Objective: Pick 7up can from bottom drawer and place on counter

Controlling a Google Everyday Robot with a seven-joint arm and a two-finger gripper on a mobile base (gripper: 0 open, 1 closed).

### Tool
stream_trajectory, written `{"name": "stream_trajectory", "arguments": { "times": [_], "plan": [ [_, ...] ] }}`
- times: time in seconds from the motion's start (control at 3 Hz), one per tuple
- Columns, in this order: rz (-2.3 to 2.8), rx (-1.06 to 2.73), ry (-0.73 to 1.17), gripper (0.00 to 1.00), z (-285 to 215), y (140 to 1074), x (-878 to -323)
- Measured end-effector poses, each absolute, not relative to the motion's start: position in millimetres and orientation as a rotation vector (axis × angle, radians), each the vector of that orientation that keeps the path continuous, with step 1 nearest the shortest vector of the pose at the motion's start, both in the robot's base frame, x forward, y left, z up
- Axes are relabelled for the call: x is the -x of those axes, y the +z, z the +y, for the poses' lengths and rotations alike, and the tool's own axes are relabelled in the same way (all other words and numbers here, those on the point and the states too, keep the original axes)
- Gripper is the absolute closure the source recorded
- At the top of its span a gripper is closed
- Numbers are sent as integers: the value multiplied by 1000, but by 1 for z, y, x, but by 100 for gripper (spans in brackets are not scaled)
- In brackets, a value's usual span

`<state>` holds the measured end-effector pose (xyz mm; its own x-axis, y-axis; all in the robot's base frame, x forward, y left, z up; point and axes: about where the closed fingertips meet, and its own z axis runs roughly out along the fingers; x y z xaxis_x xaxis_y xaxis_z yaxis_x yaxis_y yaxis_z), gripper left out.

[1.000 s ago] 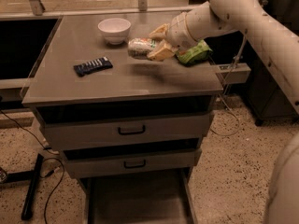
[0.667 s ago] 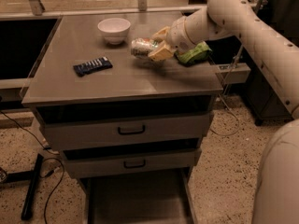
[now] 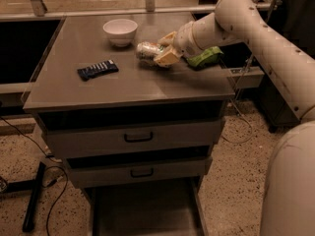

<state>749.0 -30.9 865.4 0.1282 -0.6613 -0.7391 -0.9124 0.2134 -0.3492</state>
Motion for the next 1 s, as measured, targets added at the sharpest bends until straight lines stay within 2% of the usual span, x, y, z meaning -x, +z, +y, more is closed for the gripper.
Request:
{"name": "stream_trajectory", "arguments": {
  "times": [1.0],
  "plan": [
    [1602, 1518, 357, 13, -31, 865, -749]
  ]
}}
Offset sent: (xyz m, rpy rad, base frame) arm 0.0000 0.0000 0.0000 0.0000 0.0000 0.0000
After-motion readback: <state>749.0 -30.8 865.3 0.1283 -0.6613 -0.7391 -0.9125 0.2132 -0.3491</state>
